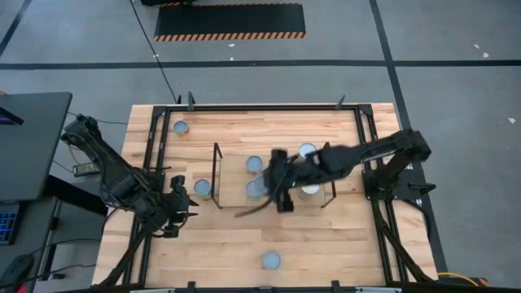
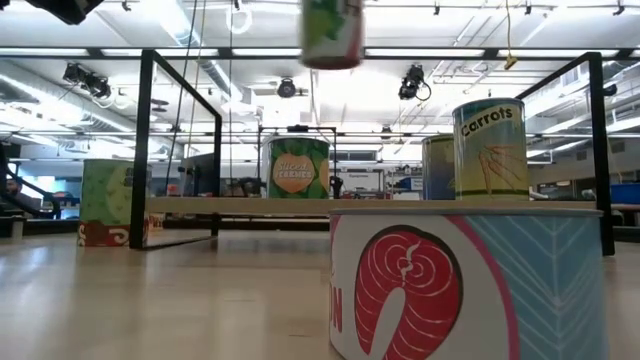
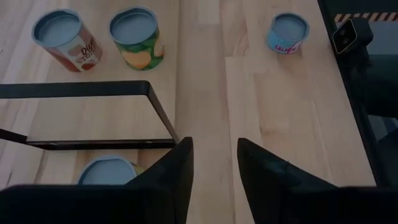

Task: Pick and place cans onto a shelf
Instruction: Put the canned mixed fruits on the shelf

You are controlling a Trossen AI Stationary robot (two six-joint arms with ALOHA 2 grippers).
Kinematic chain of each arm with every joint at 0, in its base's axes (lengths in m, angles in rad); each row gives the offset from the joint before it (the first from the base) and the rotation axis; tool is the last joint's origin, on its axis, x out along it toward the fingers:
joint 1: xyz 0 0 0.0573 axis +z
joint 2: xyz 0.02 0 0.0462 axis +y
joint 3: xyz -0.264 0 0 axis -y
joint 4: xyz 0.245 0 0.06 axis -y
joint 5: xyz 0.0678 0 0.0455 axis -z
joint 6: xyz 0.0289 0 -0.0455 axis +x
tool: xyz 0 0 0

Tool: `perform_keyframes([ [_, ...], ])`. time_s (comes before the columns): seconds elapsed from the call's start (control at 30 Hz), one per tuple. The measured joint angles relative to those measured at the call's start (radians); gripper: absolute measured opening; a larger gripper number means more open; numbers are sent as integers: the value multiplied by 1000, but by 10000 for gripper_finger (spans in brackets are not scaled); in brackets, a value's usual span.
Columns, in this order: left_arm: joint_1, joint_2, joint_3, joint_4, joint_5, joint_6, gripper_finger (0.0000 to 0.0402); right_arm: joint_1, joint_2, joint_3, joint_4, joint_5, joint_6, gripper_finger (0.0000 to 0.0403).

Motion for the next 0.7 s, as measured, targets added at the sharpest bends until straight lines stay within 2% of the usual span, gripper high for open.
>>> perform_keyframes([
  [0.07,0,0,0,0,-1,0,130,-41,-47,-35,-18,24,-5,294],
  [0.17,0,0,0,0,-1,-9,130,-123,-133,-181,38,-19,-8,290],
  [0.23,0,0,0,0,-1,-16,130,-178,-202,-313,125,-41,-1,290],
  [0.33,0,0,0,0,-6,33,130,-272,-288,-501,278,-13,-2,293],
  [0.43,15,0,0,0,-61,142,130,-365,-303,-640,410,-102,3,293],
  [0.53,72,-19,0,-5,-68,195,130,-404,-276,-696,513,-209,12,290],
  [0.7,207,-96,0,-34,-92,292,130,-406,-197,-691,520,-269,4,292],
])
